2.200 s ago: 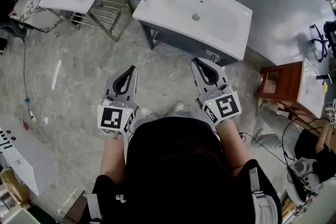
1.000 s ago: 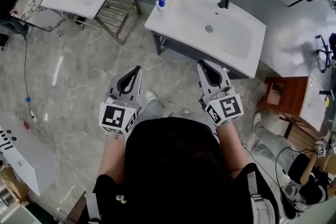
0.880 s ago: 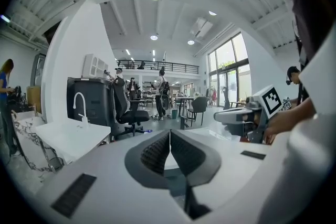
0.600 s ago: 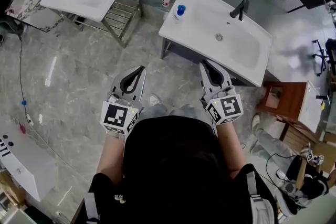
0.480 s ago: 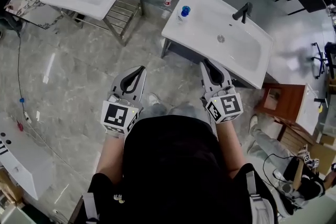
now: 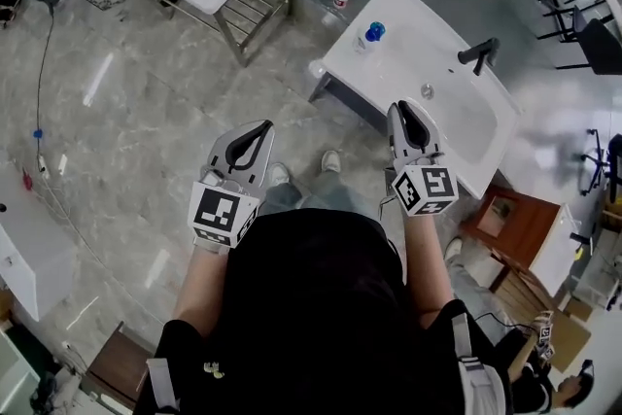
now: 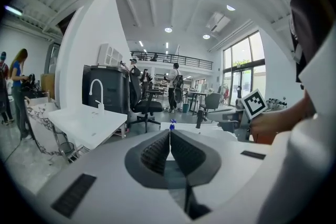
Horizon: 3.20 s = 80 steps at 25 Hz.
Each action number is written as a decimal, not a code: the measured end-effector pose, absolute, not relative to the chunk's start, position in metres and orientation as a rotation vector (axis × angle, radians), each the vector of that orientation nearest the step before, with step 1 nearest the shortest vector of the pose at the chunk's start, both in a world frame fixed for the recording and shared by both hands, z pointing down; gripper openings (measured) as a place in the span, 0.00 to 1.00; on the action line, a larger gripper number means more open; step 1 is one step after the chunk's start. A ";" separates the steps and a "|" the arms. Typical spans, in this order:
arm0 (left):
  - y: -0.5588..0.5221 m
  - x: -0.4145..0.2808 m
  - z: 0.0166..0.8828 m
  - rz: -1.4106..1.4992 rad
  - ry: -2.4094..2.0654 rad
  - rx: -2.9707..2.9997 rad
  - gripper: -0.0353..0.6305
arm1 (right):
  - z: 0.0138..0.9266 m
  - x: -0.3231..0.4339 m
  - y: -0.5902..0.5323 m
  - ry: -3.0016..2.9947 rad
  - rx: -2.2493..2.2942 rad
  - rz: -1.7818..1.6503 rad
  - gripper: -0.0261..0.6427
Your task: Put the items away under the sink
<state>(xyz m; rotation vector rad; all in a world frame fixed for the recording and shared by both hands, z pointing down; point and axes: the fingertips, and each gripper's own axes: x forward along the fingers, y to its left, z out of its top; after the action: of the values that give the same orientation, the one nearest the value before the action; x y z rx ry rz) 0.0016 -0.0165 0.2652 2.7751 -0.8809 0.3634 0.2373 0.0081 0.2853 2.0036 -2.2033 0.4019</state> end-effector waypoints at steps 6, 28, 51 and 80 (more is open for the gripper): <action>-0.016 0.000 0.271 0.399 -1.071 2.672 0.09 | 0.324 0.259 -0.030 -2.240 1.867 0.466 0.20; 0.046 -0.011 0.328 0.543 -1.577 2.180 0.09 | 0.468 0.295 -0.139 -2.225 1.617 0.528 0.37; 0.069 -0.075 0.347 0.484 -1.668 2.011 0.09 | 0.473 0.297 -0.166 -2.118 1.743 0.431 0.33; 0.064 -0.161 0.498 0.483 -1.277 2.142 0.09 | 0.508 0.104 -0.054 -2.238 1.596 0.435 0.32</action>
<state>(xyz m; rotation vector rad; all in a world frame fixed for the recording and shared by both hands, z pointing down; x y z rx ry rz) -0.1613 0.0641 0.4982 2.1420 -1.2767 0.4830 0.1040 -0.0542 0.5076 1.5964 -2.2377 0.4354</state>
